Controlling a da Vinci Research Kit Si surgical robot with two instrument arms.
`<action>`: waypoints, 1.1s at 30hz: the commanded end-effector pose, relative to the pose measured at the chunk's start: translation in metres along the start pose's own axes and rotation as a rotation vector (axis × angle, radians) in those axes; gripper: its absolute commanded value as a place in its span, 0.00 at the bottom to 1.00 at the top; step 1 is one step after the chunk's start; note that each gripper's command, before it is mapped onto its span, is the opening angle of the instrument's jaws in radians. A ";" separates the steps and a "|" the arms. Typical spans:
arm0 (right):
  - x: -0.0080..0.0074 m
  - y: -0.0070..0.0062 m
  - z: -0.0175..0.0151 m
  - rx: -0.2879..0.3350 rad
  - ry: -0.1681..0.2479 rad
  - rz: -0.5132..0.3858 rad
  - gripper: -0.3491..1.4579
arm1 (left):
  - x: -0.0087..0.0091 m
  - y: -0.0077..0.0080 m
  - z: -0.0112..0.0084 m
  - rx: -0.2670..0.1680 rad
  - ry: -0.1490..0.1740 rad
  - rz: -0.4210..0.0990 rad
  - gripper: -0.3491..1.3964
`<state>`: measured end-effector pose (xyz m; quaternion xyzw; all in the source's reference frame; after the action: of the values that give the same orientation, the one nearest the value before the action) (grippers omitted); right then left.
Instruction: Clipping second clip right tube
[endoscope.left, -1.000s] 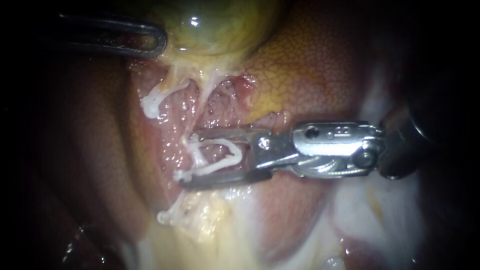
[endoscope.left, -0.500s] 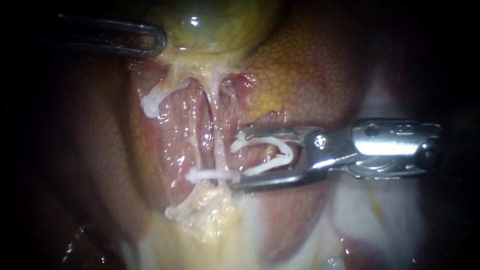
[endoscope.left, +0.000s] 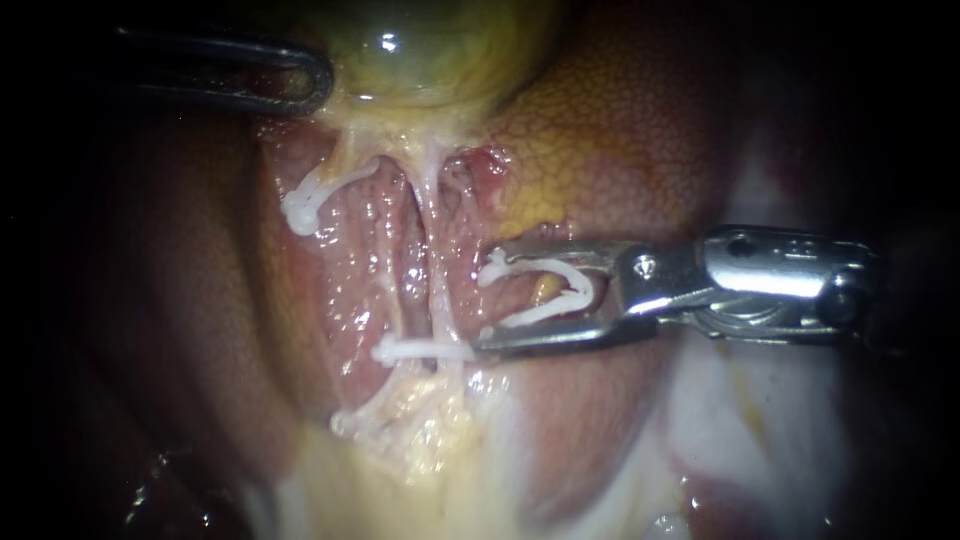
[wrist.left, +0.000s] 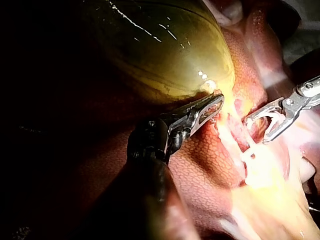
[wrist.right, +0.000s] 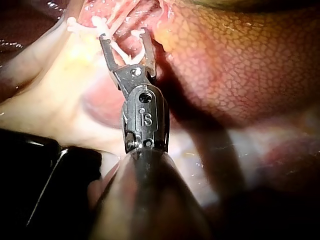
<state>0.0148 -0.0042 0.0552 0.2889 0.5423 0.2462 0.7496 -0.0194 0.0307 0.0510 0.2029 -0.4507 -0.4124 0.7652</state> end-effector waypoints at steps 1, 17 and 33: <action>-0.0001 0.0000 0.0003 0.003 0.000 0.000 0.45 | 0.0001 0.0000 0.0001 0.000 0.000 0.000 0.00; -0.0010 0.0010 0.0047 0.167 0.075 0.025 0.45 | 0.0003 0.0001 0.0002 0.004 0.001 0.001 0.00; 0.0016 -0.0018 0.0053 0.417 0.224 0.003 0.43 | 0.0004 0.0000 0.0004 0.006 0.001 0.002 0.00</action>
<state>0.0204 -0.0052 0.0538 0.4094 0.6623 0.1613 0.6064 -0.0196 0.0304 0.0515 0.2049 -0.4517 -0.4104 0.7652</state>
